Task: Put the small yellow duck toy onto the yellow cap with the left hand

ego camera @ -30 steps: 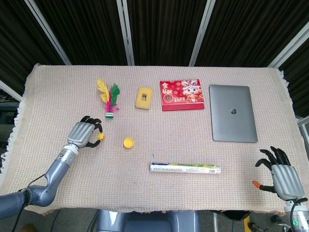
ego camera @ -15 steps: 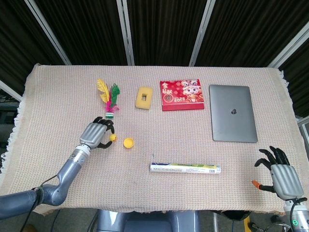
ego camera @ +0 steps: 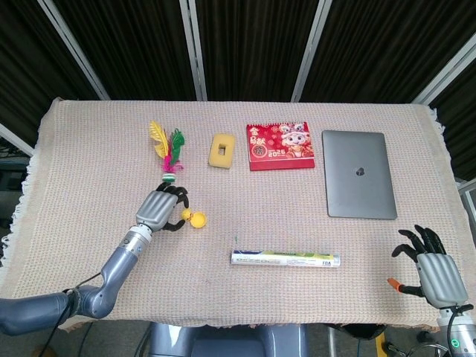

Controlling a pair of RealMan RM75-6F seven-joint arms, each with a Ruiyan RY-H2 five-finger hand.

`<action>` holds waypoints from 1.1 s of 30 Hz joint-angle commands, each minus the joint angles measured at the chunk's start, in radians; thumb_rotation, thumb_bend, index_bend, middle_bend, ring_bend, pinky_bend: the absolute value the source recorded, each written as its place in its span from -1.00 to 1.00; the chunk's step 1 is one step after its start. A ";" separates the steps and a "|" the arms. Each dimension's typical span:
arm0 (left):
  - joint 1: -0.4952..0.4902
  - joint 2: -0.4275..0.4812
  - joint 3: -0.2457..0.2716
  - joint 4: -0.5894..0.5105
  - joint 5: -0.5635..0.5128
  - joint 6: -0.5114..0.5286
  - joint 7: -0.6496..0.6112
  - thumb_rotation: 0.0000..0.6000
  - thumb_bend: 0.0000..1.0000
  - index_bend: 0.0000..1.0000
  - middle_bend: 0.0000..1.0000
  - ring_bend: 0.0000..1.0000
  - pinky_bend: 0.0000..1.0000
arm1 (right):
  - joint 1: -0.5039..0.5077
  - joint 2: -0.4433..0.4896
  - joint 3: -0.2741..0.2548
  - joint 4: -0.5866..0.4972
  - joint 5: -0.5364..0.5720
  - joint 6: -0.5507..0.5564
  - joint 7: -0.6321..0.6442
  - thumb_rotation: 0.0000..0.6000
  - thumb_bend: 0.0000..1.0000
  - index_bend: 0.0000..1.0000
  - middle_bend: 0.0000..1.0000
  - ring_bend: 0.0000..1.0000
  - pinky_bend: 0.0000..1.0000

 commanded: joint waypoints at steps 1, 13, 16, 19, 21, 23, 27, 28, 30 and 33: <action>-0.003 -0.006 0.002 -0.003 -0.004 0.002 0.006 1.00 -0.31 -0.05 -0.59 -0.63 -0.77 | 0.000 0.000 0.000 0.000 0.000 0.000 0.001 1.00 -0.95 -0.09 -0.67 -1.00 -1.00; -0.014 -0.035 0.015 0.012 -0.028 0.003 0.033 1.00 -0.31 -0.05 -0.59 -0.62 -0.77 | 0.002 0.001 -0.002 0.003 -0.005 -0.001 0.008 1.00 -0.94 -0.09 -0.67 -1.00 -1.00; -0.016 -0.044 0.019 0.019 -0.028 0.002 0.037 1.00 -0.31 -0.05 -0.59 -0.62 -0.77 | 0.003 0.001 -0.002 0.004 -0.005 -0.003 0.011 1.00 -0.95 -0.09 -0.66 -1.00 -1.00; -0.018 -0.056 0.018 0.025 -0.034 0.002 0.038 1.00 -0.31 -0.05 -0.59 -0.62 -0.77 | 0.003 0.002 -0.003 0.004 -0.007 -0.004 0.014 1.00 -0.94 -0.09 -0.67 -1.00 -1.00; -0.021 -0.060 0.017 0.027 -0.035 0.002 0.041 1.00 -0.31 -0.05 -0.59 -0.62 -0.77 | 0.004 0.002 -0.004 0.004 -0.008 -0.005 0.016 1.00 -0.95 -0.09 -0.67 -1.00 -1.00; -0.023 -0.064 0.014 0.026 -0.035 0.004 0.040 1.00 -0.31 -0.05 -0.59 -0.62 -0.77 | 0.005 0.003 -0.004 0.005 -0.010 -0.006 0.017 1.00 -0.95 -0.09 -0.66 -1.00 -1.00; -0.027 -0.068 0.010 0.025 -0.037 0.007 0.040 1.00 -0.31 -0.05 -0.59 -0.62 -0.76 | 0.006 0.003 -0.005 0.005 -0.010 -0.007 0.020 1.00 -0.94 -0.09 -0.66 -1.00 -1.00; -0.027 -0.068 0.011 0.025 -0.039 0.006 0.041 1.00 -0.31 -0.05 -0.59 -0.62 -0.76 | 0.006 0.003 -0.005 0.005 -0.010 -0.007 0.022 1.00 -0.95 -0.09 -0.66 -1.00 -1.00; -0.028 -0.070 0.013 0.024 -0.043 0.005 0.044 1.00 -0.31 -0.05 -0.59 -0.62 -0.76 | 0.006 0.003 -0.005 0.006 -0.011 -0.006 0.023 1.00 -0.95 -0.09 -0.66 -1.00 -1.00; -0.029 -0.072 0.016 0.026 -0.052 0.003 0.049 1.00 -0.31 -0.05 -0.59 -0.61 -0.76 | 0.006 0.003 -0.005 0.007 -0.012 -0.006 0.025 1.00 -0.95 -0.09 -0.65 -1.00 -1.00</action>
